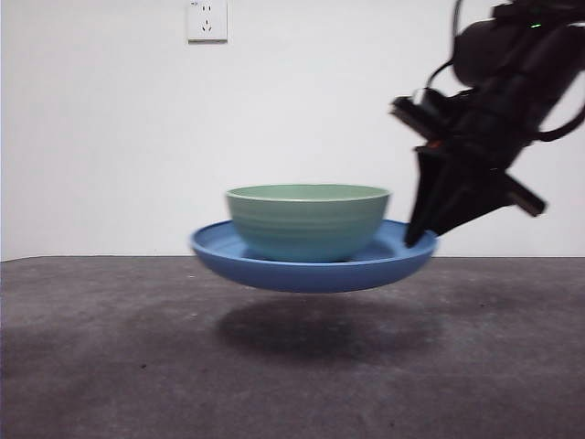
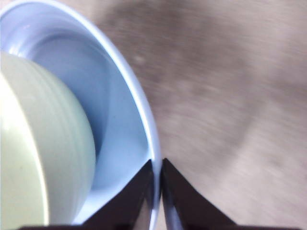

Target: Place the green bowl on the blue plate

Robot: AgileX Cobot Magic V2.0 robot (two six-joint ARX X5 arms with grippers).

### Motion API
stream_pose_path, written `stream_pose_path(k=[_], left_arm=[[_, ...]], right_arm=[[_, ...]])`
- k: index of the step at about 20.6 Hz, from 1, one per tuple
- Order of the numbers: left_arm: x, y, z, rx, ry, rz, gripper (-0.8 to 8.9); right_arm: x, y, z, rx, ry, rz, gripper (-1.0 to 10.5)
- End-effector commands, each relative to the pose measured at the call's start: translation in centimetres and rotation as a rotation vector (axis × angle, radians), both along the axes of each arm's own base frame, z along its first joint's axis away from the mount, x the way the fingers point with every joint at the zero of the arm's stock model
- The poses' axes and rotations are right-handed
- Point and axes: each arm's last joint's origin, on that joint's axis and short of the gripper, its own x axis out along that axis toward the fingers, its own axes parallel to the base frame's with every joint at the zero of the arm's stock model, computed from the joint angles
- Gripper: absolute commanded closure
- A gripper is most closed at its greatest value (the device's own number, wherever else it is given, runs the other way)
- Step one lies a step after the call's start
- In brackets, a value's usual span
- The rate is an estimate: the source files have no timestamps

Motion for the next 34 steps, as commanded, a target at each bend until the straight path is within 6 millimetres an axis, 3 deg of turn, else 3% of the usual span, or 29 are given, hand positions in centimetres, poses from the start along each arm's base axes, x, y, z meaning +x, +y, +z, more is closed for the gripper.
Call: stream_pose_path(k=[1,4,7,18,22,24,29,34], left_arm=[[0.0,-0.1,0.2,-0.006,-0.009,-0.011,2.83],[0.0,-0.1,0.2,-0.006,-0.009,-0.011,2.83],[0.0,-0.1,0.2,-0.006,-0.009,-0.011,2.83],[0.0,-0.1,0.2,-0.006,-0.009,-0.011,2.83],[0.0,-0.1,0.2,-0.006,-0.009,-0.011,2.83],[0.0,-0.1,0.2,-0.006,-0.009,-0.011,2.83],[0.0,-0.1,0.2,-0.005,-0.009,-0.011,2.83],[0.0,-0.1,0.2,-0.005,-0.009,-0.011,2.83]], right_arm=[[1.1,2.0,-0.5,0.012,0.036,0.022,9.3],[2.2,4.3,-1.5,0.006,0.065,0.054,9.3],[2.6,5.2,-2.5,-0.007,0.09,0.066,9.3],[2.6,5.0,-3.4,-0.085,0.11,0.042,9.3],[2.4,4.9,-3.4,-0.1,0.123,0.04,7.2],[2.4,4.9,-3.3,-0.099,0.121,0.04,7.0],[1.7,2.9,0.1,-0.153,0.052,0.001,6.7],[-2.6,0.3,7.6,-0.17,-0.137,0.017,4.4]])
